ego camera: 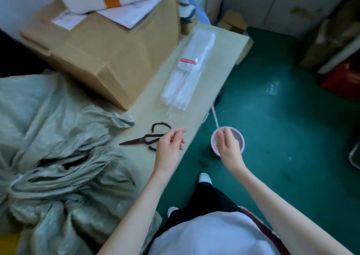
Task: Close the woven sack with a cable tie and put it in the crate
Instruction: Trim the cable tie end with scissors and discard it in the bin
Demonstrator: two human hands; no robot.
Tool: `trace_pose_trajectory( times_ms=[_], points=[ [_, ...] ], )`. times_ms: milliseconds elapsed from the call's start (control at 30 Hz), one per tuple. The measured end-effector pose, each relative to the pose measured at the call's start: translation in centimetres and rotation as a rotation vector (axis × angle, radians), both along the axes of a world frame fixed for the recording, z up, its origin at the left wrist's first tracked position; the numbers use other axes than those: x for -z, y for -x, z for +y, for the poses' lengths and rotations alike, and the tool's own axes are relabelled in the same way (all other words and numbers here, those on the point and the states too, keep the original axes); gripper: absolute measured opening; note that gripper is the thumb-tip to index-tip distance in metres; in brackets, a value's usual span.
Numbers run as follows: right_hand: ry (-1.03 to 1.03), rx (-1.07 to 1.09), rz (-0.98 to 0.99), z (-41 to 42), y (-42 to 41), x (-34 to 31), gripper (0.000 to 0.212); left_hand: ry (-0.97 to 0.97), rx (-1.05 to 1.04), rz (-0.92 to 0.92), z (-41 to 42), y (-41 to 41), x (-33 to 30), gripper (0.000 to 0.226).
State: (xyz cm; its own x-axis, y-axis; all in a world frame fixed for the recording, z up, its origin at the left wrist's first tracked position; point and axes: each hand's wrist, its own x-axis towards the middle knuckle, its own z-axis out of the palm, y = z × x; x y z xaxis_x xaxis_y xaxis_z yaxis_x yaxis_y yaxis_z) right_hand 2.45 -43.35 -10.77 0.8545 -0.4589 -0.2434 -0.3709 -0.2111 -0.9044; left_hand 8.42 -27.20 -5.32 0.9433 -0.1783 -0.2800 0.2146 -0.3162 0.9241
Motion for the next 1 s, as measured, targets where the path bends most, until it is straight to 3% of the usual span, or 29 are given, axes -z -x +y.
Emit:
trace_pose_trajectory(
  times_ms=[100,367,500,700,867,1000],
  points=[
    [-0.119,0.246,0.077,-3.5,0.8,2.0,0.025,-0.004,0.070,0.033,-3.4,-0.9,0.7,0.025],
    [-0.439,0.489,0.435,-9.8,2.2,9.1,0.014,-0.055,0.189,0.178,-9.3,-1.7,3.2,0.025],
    [-0.470,0.488,0.552,-11.6,1.6,11.8,0.026,-0.076,0.199,0.229,-10.8,-1.9,3.7,0.027],
    [-0.478,0.433,0.694,-14.2,-1.0,14.4,0.017,-0.085,0.173,0.262,-12.5,-3.1,4.6,0.028],
    [-0.544,0.257,0.830,-15.2,-1.3,16.0,0.027,-0.122,0.172,0.300,-13.1,-3.5,6.1,0.027],
    [-0.493,0.267,0.790,-14.9,-0.8,16.6,0.034,-0.151,0.152,0.320,-13.1,-3.3,7.2,0.025]
  ],
)
